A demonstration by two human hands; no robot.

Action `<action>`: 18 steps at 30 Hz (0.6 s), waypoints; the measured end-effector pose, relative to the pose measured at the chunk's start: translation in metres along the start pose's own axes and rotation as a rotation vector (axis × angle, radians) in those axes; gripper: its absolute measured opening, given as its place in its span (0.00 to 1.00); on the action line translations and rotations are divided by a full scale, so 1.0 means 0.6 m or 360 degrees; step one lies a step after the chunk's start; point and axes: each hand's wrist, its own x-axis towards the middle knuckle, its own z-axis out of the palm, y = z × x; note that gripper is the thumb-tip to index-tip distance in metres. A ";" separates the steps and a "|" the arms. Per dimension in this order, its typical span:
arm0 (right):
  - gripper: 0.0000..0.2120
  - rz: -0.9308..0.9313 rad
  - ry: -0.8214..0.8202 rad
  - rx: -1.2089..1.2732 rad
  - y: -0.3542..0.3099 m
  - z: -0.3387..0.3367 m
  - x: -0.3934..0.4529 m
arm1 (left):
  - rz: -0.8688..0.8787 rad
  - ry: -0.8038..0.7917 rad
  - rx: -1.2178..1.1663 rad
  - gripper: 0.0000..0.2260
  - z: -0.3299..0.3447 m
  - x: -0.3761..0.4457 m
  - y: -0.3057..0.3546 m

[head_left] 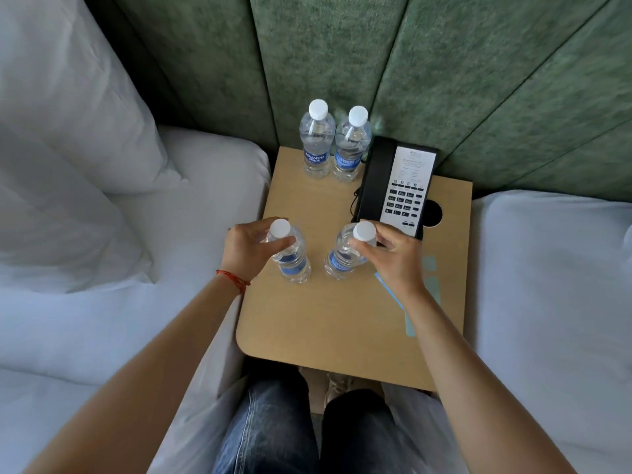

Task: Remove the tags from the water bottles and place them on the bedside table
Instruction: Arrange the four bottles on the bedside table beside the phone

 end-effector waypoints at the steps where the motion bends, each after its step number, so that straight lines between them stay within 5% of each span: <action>1: 0.14 -0.0003 0.0008 0.0013 -0.003 0.005 0.015 | 0.0017 -0.0001 -0.0006 0.15 -0.003 0.019 0.007; 18: 0.14 -0.0004 0.0122 0.0044 -0.024 0.052 0.193 | 0.0279 -0.0063 0.0114 0.14 0.016 0.236 0.045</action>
